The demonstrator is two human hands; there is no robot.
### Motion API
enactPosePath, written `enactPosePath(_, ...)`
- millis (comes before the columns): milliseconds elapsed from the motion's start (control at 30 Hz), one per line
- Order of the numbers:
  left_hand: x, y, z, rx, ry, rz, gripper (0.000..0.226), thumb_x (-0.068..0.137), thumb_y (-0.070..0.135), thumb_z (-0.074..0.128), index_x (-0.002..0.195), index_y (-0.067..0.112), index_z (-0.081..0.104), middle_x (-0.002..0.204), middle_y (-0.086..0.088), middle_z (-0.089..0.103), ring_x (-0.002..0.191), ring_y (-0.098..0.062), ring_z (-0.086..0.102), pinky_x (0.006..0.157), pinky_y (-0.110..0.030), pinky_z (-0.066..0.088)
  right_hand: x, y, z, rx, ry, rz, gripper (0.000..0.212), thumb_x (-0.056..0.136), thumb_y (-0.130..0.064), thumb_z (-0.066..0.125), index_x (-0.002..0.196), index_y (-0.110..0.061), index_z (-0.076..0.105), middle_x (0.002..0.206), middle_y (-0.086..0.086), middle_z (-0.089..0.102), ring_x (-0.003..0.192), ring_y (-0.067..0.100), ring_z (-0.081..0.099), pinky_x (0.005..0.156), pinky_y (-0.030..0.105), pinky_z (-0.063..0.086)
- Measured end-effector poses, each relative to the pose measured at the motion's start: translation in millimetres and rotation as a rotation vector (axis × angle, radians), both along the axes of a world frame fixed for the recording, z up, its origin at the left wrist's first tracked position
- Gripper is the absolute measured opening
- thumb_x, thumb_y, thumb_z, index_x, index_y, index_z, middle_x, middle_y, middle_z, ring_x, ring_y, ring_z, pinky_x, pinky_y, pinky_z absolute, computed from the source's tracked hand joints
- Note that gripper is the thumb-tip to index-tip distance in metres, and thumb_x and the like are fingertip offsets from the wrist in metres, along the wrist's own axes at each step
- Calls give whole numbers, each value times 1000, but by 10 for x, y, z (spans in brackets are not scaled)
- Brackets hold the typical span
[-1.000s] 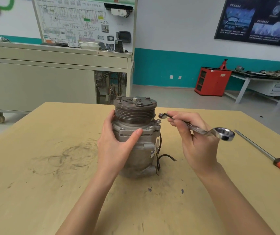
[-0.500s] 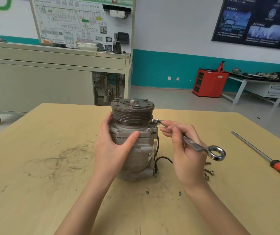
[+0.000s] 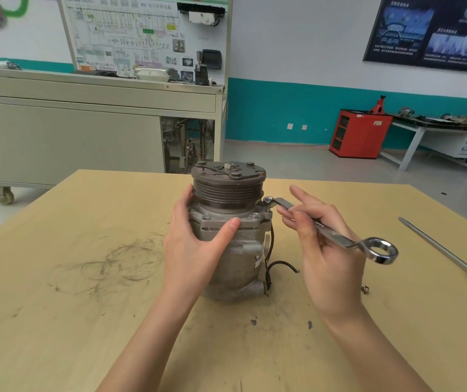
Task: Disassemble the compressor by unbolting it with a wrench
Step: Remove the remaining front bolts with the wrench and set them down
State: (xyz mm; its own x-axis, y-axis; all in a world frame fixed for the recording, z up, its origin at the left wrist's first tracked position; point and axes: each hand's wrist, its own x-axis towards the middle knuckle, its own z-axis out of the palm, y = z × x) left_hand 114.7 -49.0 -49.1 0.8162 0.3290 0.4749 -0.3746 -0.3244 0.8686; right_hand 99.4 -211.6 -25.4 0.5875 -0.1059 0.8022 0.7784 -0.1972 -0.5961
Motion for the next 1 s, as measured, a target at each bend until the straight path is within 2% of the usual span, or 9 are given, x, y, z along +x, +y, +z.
enactPosePath(100,-3,1,0,-9,-7,-3,95,62,68,65,145,33,35,138,15,50,126,-1,48,109,-39,41,7,-37,37,-16,0,-33,11,93,-38,52,92,-33,62,107,-10,70,98,17,69,83,48,56)
enactPosePath(233,-13,2,5,-7,-3,-7,95,62,68,64,145,32,36,137,15,50,125,-1,48,109,-37,41,58,-51,136,-138,-81,-189,37,95,-37,49,92,-5,66,87,2,71,81,17,72,67,45,59)
enactPosePath(333,-9,2,12,2,-7,-2,95,62,67,64,145,30,36,138,13,50,126,-2,48,109,-37,41,77,-18,150,-126,-53,-148,30,95,-32,46,88,-9,63,83,-8,69,80,10,72,66,34,60)
enactPosePath(533,-16,-14,22,6,-2,2,95,65,64,66,147,27,34,141,9,49,129,-8,47,110,-43,40,424,-223,180,452,335,329,22,102,-10,27,87,-11,43,76,8,71,59,25,68,53,27,54)
enactPosePath(600,-15,-18,22,0,-1,-1,95,65,63,67,147,28,34,142,9,48,129,-8,46,110,-43,39,695,-287,250,515,494,470,22,103,-9,25,88,-12,42,79,11,68,57,24,62,48,26,51)
enactPosePath(733,-13,-10,23,0,-3,-3,90,66,62,68,144,32,35,139,13,49,128,-6,47,110,-43,40,1228,-307,323,263,734,612,18,97,-20,39,87,-12,51,86,5,58,64,14,49,55,23,38)
enactPosePath(867,-20,-15,34,-5,-12,-10,88,63,67,65,141,39,35,135,18,50,125,-2,48,109,-42,41,1492,-163,186,56,923,625,26,92,-34,43,91,-12,57,102,14,48,95,29,34,84,44,25)
enactPosePath(933,-22,-16,35,-7,-8,-10,89,63,66,65,142,38,35,135,19,50,124,-1,48,109,-41,41,1508,-73,156,13,960,575,28,94,-34,39,96,-13,57,97,13,50,94,28,35,83,43,27)
enactPosePath(1000,-24,-14,32,-11,-5,-11,89,63,67,65,142,38,35,134,20,50,124,0,48,109,-40,41,1492,-25,163,43,950,542,30,96,-34,37,87,-17,60,85,9,54,81,23,43,76,37,34)
